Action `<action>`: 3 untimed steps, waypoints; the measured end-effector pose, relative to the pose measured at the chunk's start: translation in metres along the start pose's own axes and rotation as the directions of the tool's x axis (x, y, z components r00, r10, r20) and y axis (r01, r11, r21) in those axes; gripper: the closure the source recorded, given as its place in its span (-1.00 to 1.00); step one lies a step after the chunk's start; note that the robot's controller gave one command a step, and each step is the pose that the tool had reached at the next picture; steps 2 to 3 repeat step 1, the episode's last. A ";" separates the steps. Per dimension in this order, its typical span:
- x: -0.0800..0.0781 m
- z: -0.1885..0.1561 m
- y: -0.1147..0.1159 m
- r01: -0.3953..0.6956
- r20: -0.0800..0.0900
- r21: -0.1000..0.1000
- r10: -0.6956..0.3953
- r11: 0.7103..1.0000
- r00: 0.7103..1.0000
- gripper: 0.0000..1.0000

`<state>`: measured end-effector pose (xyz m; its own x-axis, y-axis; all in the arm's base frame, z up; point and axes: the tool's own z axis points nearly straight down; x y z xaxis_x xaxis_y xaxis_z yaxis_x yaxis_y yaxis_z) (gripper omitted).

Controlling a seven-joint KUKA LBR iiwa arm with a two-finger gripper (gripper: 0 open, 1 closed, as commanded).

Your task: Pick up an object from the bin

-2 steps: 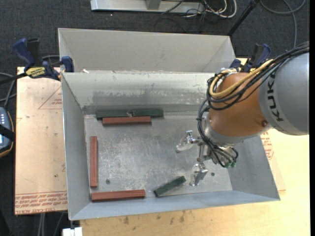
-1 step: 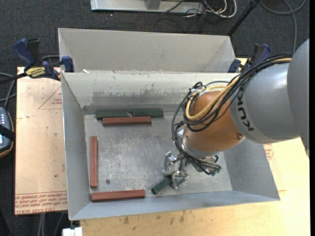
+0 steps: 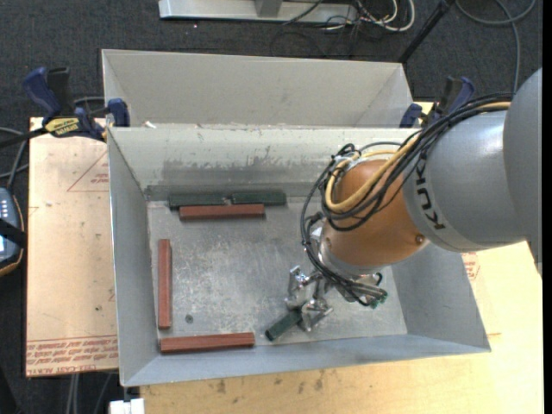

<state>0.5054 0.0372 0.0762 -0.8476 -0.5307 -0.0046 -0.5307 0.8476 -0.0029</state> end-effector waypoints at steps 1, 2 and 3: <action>0.008 -0.174 -0.003 -0.009 -0.005 -0.005 0.009 1.000 1.000 1.00; 0.008 -0.174 -0.003 -0.009 -0.005 -0.005 0.009 1.000 1.000 1.00; 0.008 -0.174 -0.003 -0.009 -0.005 -0.005 0.009 1.000 1.000 1.00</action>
Offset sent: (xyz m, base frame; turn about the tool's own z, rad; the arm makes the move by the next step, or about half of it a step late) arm 0.0000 0.0000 0.0000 0.0000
